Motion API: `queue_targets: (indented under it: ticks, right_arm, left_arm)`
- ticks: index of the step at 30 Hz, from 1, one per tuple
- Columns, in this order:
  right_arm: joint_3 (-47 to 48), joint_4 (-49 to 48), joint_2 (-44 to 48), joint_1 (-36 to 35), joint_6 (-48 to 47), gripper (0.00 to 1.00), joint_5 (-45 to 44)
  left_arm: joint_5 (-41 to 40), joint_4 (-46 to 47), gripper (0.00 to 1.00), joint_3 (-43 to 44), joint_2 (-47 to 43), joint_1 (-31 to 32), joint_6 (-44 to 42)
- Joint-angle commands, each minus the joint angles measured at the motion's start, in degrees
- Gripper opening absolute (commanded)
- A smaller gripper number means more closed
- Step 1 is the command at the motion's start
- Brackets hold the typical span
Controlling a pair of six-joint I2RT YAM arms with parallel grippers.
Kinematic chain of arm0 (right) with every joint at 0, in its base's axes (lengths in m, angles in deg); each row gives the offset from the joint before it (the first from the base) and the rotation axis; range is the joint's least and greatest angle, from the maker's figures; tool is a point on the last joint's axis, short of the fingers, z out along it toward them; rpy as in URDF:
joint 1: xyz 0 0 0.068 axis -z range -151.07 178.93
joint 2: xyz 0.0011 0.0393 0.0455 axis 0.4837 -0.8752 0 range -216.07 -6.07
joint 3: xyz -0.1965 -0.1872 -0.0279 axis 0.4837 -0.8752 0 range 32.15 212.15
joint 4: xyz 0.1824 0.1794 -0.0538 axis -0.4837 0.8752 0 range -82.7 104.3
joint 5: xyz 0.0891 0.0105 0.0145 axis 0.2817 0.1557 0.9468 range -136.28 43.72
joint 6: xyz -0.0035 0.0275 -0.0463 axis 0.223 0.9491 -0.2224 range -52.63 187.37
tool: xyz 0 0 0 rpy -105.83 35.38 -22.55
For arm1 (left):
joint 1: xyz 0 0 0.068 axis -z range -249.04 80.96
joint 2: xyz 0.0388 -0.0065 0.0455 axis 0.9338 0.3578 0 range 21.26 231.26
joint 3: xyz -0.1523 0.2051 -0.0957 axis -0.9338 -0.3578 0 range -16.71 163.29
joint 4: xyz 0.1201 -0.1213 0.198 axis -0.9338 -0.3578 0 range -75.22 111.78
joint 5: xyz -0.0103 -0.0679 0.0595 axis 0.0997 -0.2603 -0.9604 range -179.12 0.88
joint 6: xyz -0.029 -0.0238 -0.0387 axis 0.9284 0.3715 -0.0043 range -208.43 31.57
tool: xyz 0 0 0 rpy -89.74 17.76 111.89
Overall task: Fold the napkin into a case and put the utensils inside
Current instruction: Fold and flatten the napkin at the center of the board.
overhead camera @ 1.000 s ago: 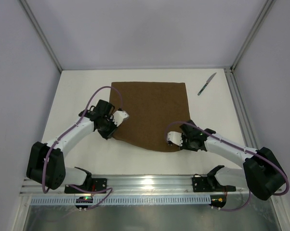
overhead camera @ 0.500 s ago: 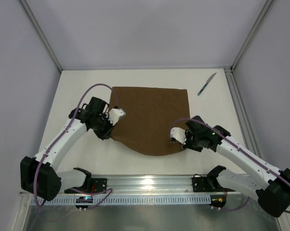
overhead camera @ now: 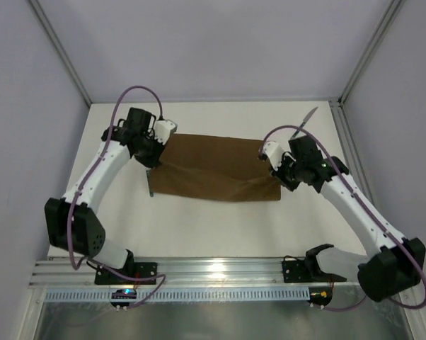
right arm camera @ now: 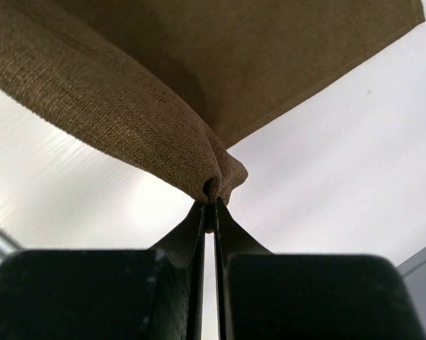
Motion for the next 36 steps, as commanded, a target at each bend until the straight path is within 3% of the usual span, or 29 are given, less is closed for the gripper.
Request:
queue_targets:
  ticks: [1, 5, 8, 12, 23, 32, 36]
  right_arm:
    - [3.14, -11.77, -9.66, 2.66, 2.74, 0.04, -0.96]
    - [9.63, -16.09, -21.53, 4.51, 5.82, 0.04, -3.4]
    - [14.64, -15.84, -30.85, 6.18, 8.54, 0.04, -7.97]
    - [19.67, -14.95, -38.52, 9.0, 13.46, 0.04, -7.73]
    - [27.84, -12.58, -47.23, 9.53, 16.81, 0.04, -6.41]
    - [30.31, -12.23, -51.1, 9.53, 18.92, 0.04, -10.71]
    - [30.75, -14.16, -51.28, 9.53, 20.14, 0.09, -10.02]
  left_arm:
    - [-5.27, 7.92, 0.0, 5.05, 7.64, -1.73, 3.05]
    - [-7.82, 11.36, 0.0, 12.34, 16.61, -2.17, 3.76]
    - [-8.79, 12.24, 0.0, 17.09, 23.38, -2.17, 3.76]
    - [-11.52, 13.38, 0.0, 21.05, 29.54, -2.35, 3.58]
    - [-14.07, 14.88, 0.0, 24.13, 35.61, -2.44, 3.49]
    - [-13.54, 16.02, 0.0, 26.76, 38.25, -2.44, 3.32]
    - [-13.02, 16.73, 0.0, 27.38, 39.21, -2.44, 3.23]
